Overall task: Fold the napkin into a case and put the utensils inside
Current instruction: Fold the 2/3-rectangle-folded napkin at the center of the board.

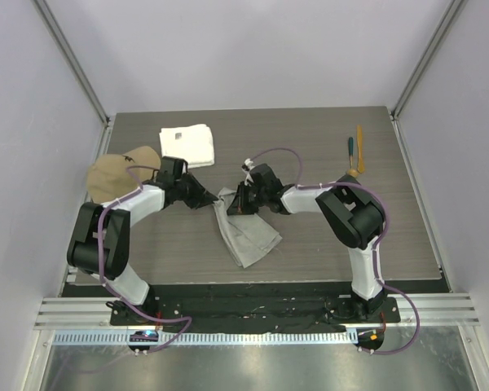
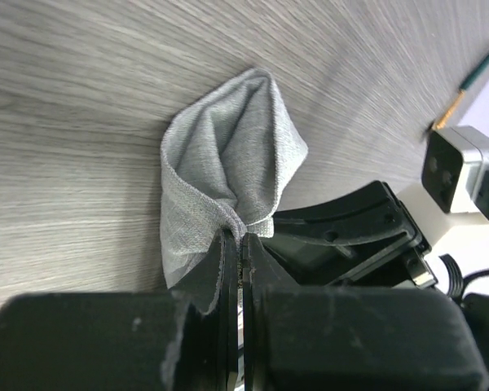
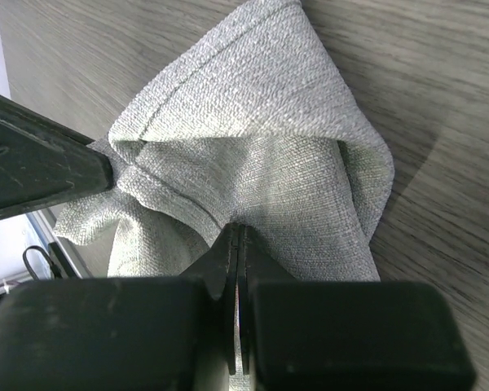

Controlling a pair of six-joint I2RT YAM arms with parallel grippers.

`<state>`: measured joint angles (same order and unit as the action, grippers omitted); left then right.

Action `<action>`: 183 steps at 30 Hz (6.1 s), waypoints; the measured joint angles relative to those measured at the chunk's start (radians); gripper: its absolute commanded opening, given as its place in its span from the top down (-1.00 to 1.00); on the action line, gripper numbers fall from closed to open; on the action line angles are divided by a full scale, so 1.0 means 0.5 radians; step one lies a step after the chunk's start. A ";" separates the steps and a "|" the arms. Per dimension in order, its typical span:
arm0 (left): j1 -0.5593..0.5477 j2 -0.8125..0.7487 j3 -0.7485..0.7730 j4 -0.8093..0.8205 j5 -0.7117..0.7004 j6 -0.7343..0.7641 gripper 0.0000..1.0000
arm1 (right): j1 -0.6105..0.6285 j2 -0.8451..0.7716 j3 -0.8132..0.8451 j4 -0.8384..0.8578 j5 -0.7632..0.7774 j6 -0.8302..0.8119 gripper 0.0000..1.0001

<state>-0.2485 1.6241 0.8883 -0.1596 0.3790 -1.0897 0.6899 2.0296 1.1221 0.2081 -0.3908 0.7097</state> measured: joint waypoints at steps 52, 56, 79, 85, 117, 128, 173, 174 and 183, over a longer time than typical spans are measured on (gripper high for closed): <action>0.091 -0.056 -0.007 -0.162 0.014 0.312 1.00 | 0.043 0.382 0.772 -0.551 -0.056 -0.291 0.98; 0.054 0.018 0.078 -0.105 0.021 0.241 1.00 | 0.052 0.382 0.726 -0.455 -0.047 -0.191 0.98; 0.022 0.186 0.191 -0.078 -0.052 0.191 1.00 | -0.098 0.228 0.625 -0.584 -0.174 -0.192 0.98; 0.022 0.187 0.220 -0.086 -0.061 0.189 1.00 | -0.086 0.227 0.601 -0.612 -0.169 -0.239 0.98; -0.034 0.430 0.398 -0.085 -0.101 0.189 1.00 | -0.069 -0.131 0.156 -0.526 0.011 -0.199 0.98; -0.054 0.449 0.433 -0.086 -0.100 0.206 0.99 | 0.094 -0.079 -0.063 -0.113 0.043 0.021 0.98; -0.089 0.448 0.491 -0.314 -0.082 0.417 1.00 | 0.131 0.184 0.833 -1.005 0.444 -1.416 0.12; -0.089 0.448 0.491 -0.317 -0.085 0.418 1.00 | 0.131 0.192 0.840 -1.006 0.459 -1.417 0.13; -0.089 0.447 0.491 -0.321 -0.084 0.419 0.99 | 0.135 0.225 0.852 -1.019 0.579 -1.424 0.51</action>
<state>-0.2932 1.8477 1.1339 -0.3202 0.3370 -0.8803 0.7574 2.1422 1.5482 -0.3012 -0.1013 -0.0025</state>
